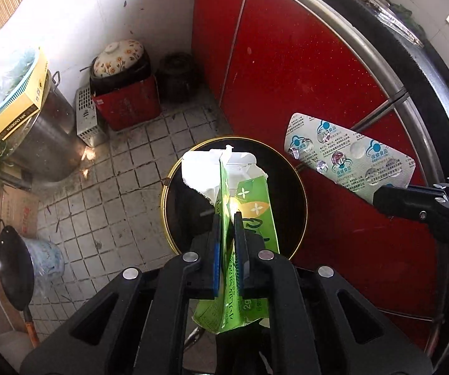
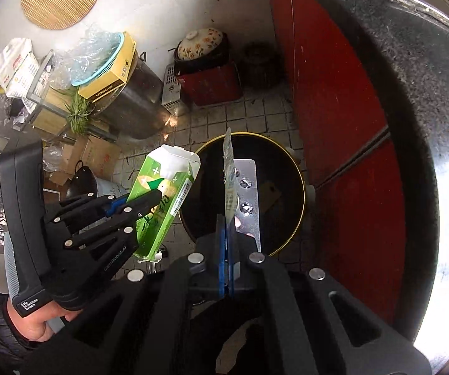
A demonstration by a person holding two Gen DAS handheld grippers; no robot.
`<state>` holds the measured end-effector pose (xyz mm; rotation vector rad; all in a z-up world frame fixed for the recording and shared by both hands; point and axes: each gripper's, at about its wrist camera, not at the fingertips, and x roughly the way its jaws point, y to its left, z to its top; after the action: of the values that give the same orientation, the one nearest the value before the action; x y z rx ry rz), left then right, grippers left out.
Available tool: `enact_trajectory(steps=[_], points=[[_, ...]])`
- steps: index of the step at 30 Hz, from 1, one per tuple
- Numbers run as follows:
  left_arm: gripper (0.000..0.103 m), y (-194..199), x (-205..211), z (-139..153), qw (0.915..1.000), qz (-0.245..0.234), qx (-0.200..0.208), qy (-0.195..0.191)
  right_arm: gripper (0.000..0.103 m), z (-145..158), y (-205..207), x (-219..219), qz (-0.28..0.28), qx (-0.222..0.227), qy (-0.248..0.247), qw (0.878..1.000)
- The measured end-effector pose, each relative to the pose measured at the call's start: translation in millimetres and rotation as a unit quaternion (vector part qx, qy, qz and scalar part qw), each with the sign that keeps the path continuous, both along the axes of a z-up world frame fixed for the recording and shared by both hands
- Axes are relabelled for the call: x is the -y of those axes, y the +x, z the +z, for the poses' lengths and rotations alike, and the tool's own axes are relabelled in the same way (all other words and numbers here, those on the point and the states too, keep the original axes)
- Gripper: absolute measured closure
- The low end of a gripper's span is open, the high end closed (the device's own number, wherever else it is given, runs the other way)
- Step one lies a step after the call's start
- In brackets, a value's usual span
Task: Collect trash
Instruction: 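Carry carton and blister pack to the black bin and release both inside, then return both open tools to the remaining trash on the counter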
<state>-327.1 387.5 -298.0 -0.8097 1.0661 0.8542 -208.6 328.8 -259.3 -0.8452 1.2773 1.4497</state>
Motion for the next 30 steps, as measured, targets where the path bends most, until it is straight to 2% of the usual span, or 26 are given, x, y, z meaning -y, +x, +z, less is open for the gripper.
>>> enact_trajectory(steps=[7, 9, 10, 11, 12, 13, 14, 15, 23, 26, 30], points=[[0.095, 3, -7, -11, 0.9999, -0.006, -0.013, -0.005, 0.101, -4, 9, -11, -0.013, -0.007, -0.006, 1.0], [0.063, 6, -7, -12, 0.9997, -0.008, -0.021, -0.009, 0.1, -8, 11, -14, -0.016, -0.011, -0.019, 1.0], [0.024, 6, -7, -11, 0.9996, -0.005, -0.028, -0.003, 0.095, -9, 12, -16, -0.017, -0.013, -0.029, 0.999], [0.014, 5, -5, -6, 0.9996, 0.002, -0.026, 0.013, 0.088, -10, 12, -18, -0.018, -0.016, -0.036, 0.999], [0.014, 3, -2, -1, 0.9995, 0.005, -0.011, 0.029, 0.055, -9, 13, -17, -0.019, -0.02, -0.034, 0.999], [0.014, 2, -1, 2, 0.9996, 0.003, -0.002, 0.028, 0.019, -4, 14, -15, -0.02, -0.02, -0.024, 0.999], [0.014, 1, -1, 2, 0.9997, 0.003, -0.003, 0.025, 0.015, 0, 13, -13, -0.024, -0.017, -0.008, 1.0], [0.014, 0, -1, 3, 0.9997, 0.003, -0.007, 0.024, 0.015, 5, 14, -9, -0.026, -0.018, 0.007, 0.999], [0.014, -6, 12, 30, 0.9991, 0.0, -0.007, 0.043, 0.015, 44, 22, 13, -0.033, -0.04, 0.034, 0.998], [0.014, 3, 24, 53, 0.9976, -0.014, -0.014, 0.066, 0.015, 68, 26, 24, -0.037, -0.033, 0.052, 0.997], [0.014, 31, 48, 97, 0.9921, -0.062, -0.007, 0.108, 0.015, 112, 47, 53, -0.059, -0.019, 0.09, 0.994]])
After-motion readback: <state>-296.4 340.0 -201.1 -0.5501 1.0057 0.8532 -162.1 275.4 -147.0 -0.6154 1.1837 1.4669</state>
